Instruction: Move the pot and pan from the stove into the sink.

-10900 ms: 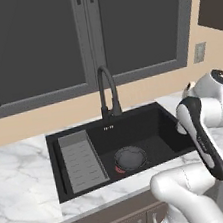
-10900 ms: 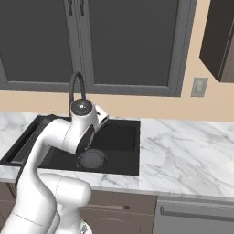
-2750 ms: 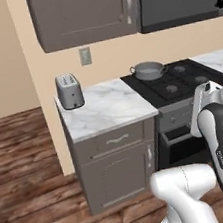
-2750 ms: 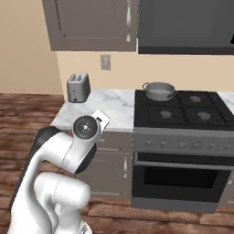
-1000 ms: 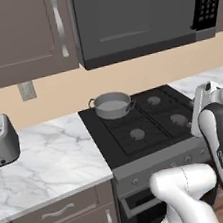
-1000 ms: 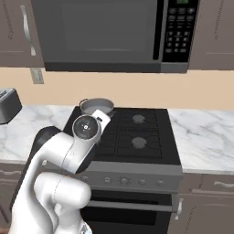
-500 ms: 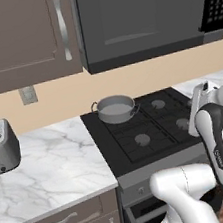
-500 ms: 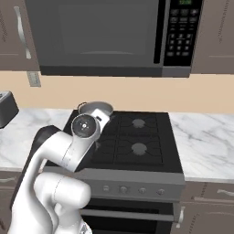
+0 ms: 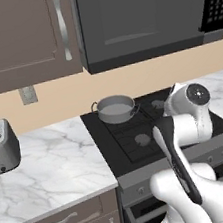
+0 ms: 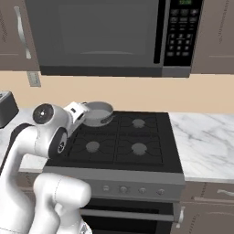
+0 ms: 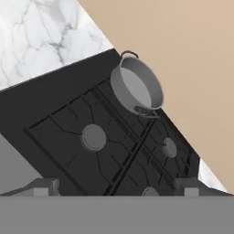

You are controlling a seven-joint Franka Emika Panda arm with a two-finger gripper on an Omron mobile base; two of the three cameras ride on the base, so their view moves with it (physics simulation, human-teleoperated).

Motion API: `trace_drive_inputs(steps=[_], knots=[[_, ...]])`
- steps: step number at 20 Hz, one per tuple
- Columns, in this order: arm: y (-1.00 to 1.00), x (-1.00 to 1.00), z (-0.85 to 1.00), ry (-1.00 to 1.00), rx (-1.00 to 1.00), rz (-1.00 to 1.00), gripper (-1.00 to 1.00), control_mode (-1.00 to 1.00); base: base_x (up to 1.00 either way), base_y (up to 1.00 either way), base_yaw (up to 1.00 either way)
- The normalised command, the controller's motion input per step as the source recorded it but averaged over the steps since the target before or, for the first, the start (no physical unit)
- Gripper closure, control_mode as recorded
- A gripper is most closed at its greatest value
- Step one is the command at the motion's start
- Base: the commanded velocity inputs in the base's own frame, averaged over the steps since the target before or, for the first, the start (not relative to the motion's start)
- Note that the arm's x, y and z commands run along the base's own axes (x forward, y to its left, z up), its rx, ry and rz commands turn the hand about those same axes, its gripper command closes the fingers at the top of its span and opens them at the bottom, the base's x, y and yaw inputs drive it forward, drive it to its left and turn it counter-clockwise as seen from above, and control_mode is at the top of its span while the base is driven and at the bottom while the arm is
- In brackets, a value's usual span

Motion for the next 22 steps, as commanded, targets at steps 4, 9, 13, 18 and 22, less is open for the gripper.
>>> trace_drive_inputs(steps=[4,9,13,18,22], knots=[[0.25,0.13,-0.04,0.03,-0.05,-0.10,-1.00,-1.00,0.00,0.00,0.00],[0.02,0.01,-0.02,0.02,0.00,0.00,-1.00,-1.00,0.00,0.00,0.00],[0.03,0.14,-0.16,0.03,0.00,-0.01,-1.00,-1.00,0.00,0.00,0.00],[0.23,0.39,-0.25,0.01,-0.01,-0.05,-1.00,-1.00,0.00,0.00,0.00],[0.36,0.45,-0.14,0.00,-0.03,-0.09,-1.00,-1.00,0.00,0.00,0.00]])
